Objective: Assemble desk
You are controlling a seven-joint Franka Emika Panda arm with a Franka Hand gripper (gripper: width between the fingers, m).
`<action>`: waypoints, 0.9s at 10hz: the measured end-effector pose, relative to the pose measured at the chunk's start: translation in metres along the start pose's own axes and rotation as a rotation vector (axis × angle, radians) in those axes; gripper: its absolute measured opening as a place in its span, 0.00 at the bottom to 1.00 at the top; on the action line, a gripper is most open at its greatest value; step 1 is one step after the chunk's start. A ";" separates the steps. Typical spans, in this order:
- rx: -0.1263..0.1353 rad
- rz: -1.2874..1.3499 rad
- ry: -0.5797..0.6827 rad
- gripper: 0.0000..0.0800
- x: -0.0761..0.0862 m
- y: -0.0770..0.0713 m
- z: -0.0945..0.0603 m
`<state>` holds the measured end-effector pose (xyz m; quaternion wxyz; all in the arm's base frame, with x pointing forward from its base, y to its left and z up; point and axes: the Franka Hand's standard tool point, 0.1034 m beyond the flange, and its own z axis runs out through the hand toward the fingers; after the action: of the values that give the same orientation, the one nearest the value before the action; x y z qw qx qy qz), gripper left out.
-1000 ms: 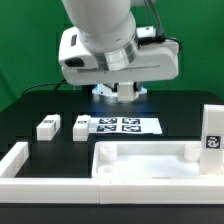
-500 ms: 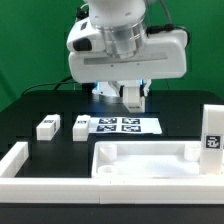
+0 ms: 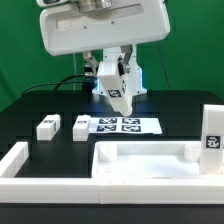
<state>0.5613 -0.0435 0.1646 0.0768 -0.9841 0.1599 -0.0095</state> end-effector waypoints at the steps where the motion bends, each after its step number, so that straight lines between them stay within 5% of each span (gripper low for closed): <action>1: -0.006 -0.003 0.066 0.36 0.005 0.001 0.000; 3: -0.050 -0.065 0.198 0.36 0.004 -0.008 0.005; 5: -0.069 -0.096 0.361 0.36 0.022 0.002 -0.006; 6: -0.070 -0.108 0.437 0.36 0.029 -0.005 -0.011; 9: -0.093 -0.126 0.593 0.36 0.029 -0.002 -0.008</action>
Offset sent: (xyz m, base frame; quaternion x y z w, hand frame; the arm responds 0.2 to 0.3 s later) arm 0.0040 -0.0254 0.0060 -0.0460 0.2190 -0.0456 0.9736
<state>0.5893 -0.0522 0.1729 -0.0193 -0.9489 0.1143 -0.2937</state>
